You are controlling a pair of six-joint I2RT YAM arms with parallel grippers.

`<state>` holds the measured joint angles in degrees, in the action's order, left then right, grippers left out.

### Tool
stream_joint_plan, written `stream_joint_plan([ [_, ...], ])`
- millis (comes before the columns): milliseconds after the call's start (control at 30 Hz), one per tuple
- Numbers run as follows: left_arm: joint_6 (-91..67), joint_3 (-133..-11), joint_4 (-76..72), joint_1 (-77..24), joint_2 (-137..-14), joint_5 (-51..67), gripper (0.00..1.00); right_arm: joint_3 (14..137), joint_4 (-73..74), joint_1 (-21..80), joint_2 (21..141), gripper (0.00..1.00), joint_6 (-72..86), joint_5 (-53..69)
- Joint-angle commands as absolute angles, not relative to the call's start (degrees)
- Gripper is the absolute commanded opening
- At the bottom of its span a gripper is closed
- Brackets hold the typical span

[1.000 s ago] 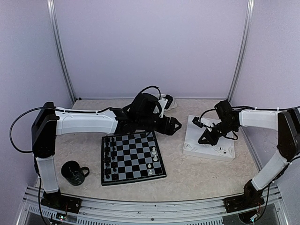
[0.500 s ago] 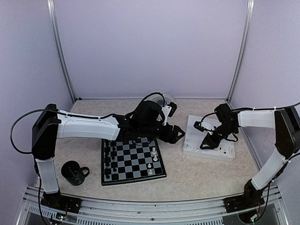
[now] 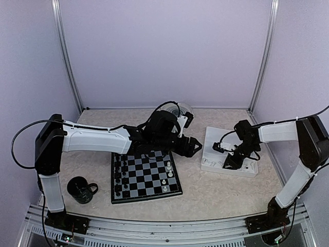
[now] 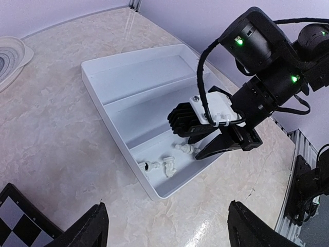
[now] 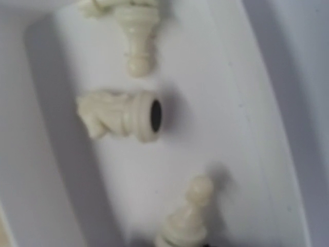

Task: Set up the chess pieces on the board
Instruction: Pick up the chess pile from the storage box, then pass from the right arm to the left

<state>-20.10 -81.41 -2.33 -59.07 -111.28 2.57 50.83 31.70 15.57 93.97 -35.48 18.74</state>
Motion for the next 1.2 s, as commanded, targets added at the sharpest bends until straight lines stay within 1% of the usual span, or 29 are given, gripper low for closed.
stream_joint_plan([
  [0,-19.3,-82.1,-2.5,-59.3,-111.6,1.8,0.79,49.8,30.9,15.4,95.9,0.29,-36.9,17.4],
  [67,-19.3,-82.1,-2.8,-59.3,-111.7,1.8,0.79,49.2,29.9,15.4,96.3,0.29,-37.0,17.0],
  [200,-19.3,-82.4,-2.8,-59.3,-112.1,1.8,0.79,49.4,29.7,15.4,96.5,0.19,-37.1,17.5],
  [267,-19.4,-82.7,-2.8,-59.3,-112.5,2.1,0.79,49.5,30.2,15.4,94.9,0.14,-37.1,17.4],
  [400,-19.6,-82.9,-3.1,-59.3,-112.8,2.7,0.79,50.1,31.7,15.4,89.7,0.1,-36.8,18.0],
  [533,-20.1,-83.2,-3.9,-59.3,-113.6,3.7,0.79,51.2,33.9,15.4,86.1,0.08,-36.3,20.4],
  [800,-21.8,-83.7,-5.8,-59.3,-114.9,5.6,0.79,52.0,34.5,15.4,84.6,0.07,-36.3,20.9],
  [900,-25.7,-82.8,-9.1,-58.3,-115.4,9.7,0.79,52.5,34.3,15.4,81.4,0.07,-36.6,24.4],
  [967,-30.2,-81.5,-13.1,-57.3,-116.1,13.6,0.77,52.9,34.8,15.4,79.1,0.07,-37.4,28.6],
  [1033,-34.7,-80.0,-18.2,-56.0,-116.5,18.1,0.73,53.0,35.6,15.4,77.0,0.08,-38.5,33.5],
  [1167,-42.7,-78.9,-26.8,-54.4,-118.5,25.3,0.59,53.8,37.9,15.8,74.8,0.09,-39.7,39.7],
])
